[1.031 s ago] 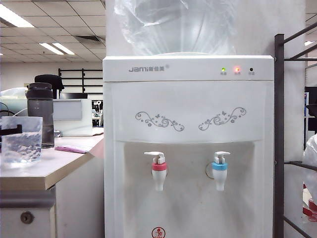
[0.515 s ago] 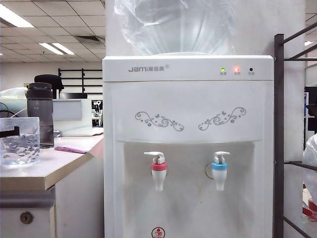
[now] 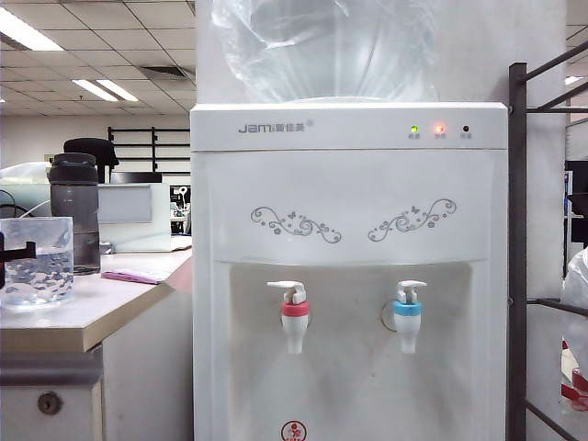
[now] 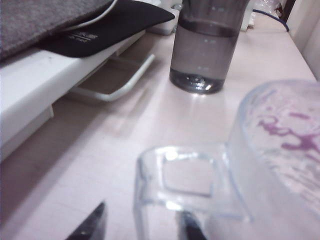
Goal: Pick up the plastic mug from the left desk, go to the hot water outlet of the water dispenser, press the vertical switch to get some water, then put the mug back on the desk.
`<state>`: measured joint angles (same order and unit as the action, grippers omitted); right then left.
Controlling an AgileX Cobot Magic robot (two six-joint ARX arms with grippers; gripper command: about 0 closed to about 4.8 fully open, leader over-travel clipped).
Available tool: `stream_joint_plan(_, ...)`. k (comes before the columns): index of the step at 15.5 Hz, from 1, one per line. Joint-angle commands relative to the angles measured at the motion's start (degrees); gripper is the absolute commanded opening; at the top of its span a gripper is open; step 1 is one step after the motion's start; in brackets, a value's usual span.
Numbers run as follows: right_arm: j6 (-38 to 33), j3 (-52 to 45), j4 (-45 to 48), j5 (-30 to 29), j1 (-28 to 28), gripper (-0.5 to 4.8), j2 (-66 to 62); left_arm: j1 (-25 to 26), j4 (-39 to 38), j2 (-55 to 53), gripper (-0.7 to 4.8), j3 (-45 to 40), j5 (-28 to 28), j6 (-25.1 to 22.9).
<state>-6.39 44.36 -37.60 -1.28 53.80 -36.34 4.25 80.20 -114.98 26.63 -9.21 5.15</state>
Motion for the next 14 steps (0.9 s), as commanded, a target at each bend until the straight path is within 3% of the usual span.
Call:
stream_joint_plan(1,0.02,0.13,0.52,-0.15,0.02,-0.05,0.11,0.0,1.77,0.28,1.86,0.0,-0.2,-0.26)
stream_joint_plan(12,0.02,0.13,0.52,-0.15,0.02,-0.05,0.11,-0.02,2.99,6.71,1.86,-7.37,0.48,-0.24)
stream_joint_plan(14,0.02,0.13,0.52,-0.15,0.02,-0.05,0.09,-0.07,2.99,15.41,1.83,-15.61,3.69,-0.22)
